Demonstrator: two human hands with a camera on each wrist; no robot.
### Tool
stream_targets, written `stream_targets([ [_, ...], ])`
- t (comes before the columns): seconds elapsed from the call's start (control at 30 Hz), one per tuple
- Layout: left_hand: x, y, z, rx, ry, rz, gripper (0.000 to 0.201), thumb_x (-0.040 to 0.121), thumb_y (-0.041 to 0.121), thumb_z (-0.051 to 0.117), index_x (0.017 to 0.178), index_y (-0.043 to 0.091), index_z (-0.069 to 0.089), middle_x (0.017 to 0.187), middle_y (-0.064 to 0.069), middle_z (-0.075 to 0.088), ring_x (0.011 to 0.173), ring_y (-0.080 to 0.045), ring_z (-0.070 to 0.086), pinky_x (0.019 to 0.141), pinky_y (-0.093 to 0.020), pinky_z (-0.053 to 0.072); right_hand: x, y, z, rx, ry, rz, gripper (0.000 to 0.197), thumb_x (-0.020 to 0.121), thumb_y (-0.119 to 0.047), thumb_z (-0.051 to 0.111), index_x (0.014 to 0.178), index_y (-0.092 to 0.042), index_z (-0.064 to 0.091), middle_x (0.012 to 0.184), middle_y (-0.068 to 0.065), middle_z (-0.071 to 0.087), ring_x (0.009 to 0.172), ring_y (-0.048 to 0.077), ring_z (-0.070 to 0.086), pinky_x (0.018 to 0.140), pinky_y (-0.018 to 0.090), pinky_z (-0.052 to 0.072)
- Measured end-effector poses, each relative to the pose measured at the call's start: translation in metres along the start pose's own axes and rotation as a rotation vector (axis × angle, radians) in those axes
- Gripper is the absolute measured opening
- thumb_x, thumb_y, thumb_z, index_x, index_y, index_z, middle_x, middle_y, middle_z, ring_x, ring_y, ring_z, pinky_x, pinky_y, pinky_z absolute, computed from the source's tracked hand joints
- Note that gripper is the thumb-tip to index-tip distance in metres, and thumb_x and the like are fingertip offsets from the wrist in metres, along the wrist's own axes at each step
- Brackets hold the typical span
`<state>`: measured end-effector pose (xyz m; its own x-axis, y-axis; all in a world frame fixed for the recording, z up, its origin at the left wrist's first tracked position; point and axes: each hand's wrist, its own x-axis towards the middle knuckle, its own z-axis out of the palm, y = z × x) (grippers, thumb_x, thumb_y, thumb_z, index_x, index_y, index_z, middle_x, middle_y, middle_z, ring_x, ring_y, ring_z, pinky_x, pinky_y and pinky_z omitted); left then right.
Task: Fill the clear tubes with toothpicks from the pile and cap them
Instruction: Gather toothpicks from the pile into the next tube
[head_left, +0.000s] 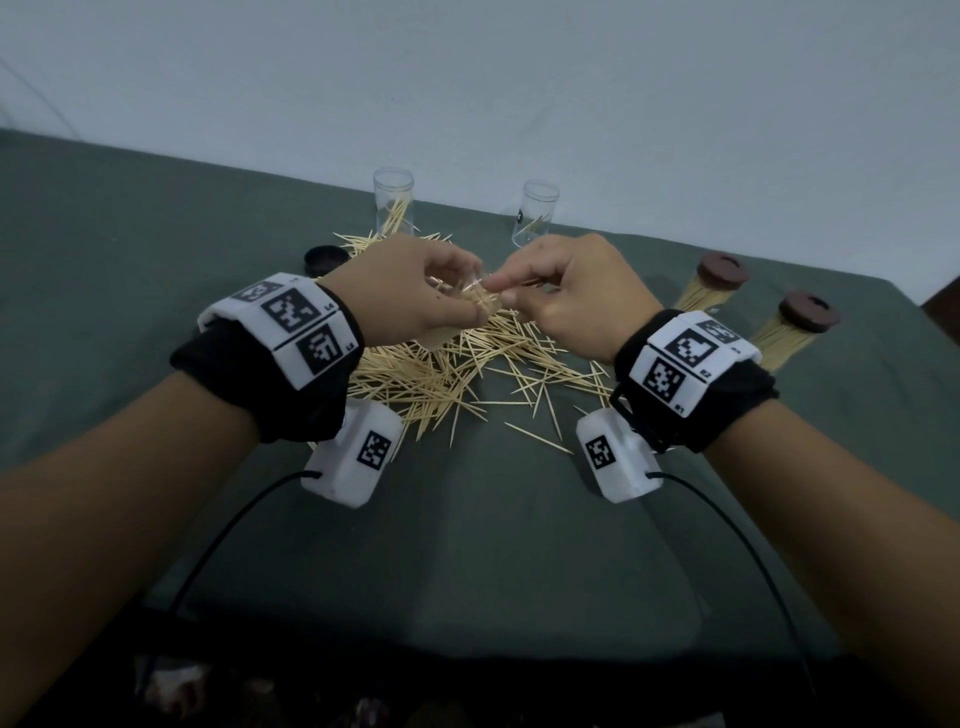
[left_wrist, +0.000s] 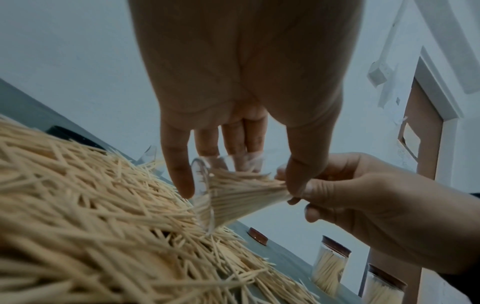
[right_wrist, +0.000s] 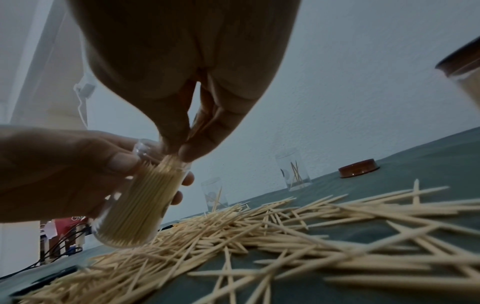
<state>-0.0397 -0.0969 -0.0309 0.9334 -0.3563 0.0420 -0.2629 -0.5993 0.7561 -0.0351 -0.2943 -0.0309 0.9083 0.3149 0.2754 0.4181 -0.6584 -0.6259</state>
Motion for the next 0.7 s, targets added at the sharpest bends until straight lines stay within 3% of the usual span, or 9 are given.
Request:
stream_targets([
  [0.2, -0.0008, 0.0042, 0.0026, -0.015, -0.054, 0.043, 0.040, 0.076, 0.041, 0.079, 0.114, 0.032, 0.067, 0.097, 0.012, 0.072, 0.090, -0.005, 0.068, 0.088, -0.030, 0.055, -0.0020, -0.0073, 0.0022, -0.017, 0.086, -0.039, 0.012, 0.078, -0.016, 0.079, 0.086, -0.025, 0.078, 0.070, -0.022, 0.065, 0.063, -0.009, 0.058, 0.061, 0.006, 0.042],
  [0.4, 0.0000, 0.0003, -0.0003, -0.022, 0.000, 0.024, 0.056, 0.076, 0.039, 0.079, 0.128, 0.026, 0.061, 0.106, 0.013, 0.069, 0.094, -0.004, 0.067, 0.084, -0.027, 0.057, -0.0002, -0.0054, 0.0018, -0.026, 0.124, -0.067, 0.022, 0.083, -0.008, 0.072, 0.086, -0.030, 0.074, 0.084, -0.014, 0.068, 0.078, 0.003, 0.062, 0.070, 0.019, 0.051],
  [0.57, -0.0020, 0.0021, 0.0013, -0.051, -0.033, 0.050, 0.050, 0.076, 0.035, 0.079, 0.123, 0.027, 0.064, 0.099, 0.013, 0.071, 0.091, -0.005, 0.068, 0.082, -0.023, 0.056, -0.0012, -0.0052, 0.0035, -0.005, 0.120, -0.097, 0.014, 0.078, -0.013, 0.079, 0.085, -0.025, 0.074, 0.076, -0.012, 0.070, 0.072, -0.002, 0.064, 0.072, 0.014, 0.051],
  [0.7, -0.0014, 0.0011, 0.0008, -0.051, -0.027, 0.051, 0.052, 0.076, 0.035, 0.080, 0.125, 0.027, 0.062, 0.101, 0.014, 0.069, 0.097, -0.003, 0.066, 0.084, -0.023, 0.055, 0.0006, -0.0027, 0.0036, -0.082, 0.185, -0.149, 0.020, 0.087, -0.013, 0.068, 0.085, -0.032, 0.073, 0.090, -0.006, 0.065, 0.083, 0.007, 0.060, 0.077, 0.022, 0.049],
])
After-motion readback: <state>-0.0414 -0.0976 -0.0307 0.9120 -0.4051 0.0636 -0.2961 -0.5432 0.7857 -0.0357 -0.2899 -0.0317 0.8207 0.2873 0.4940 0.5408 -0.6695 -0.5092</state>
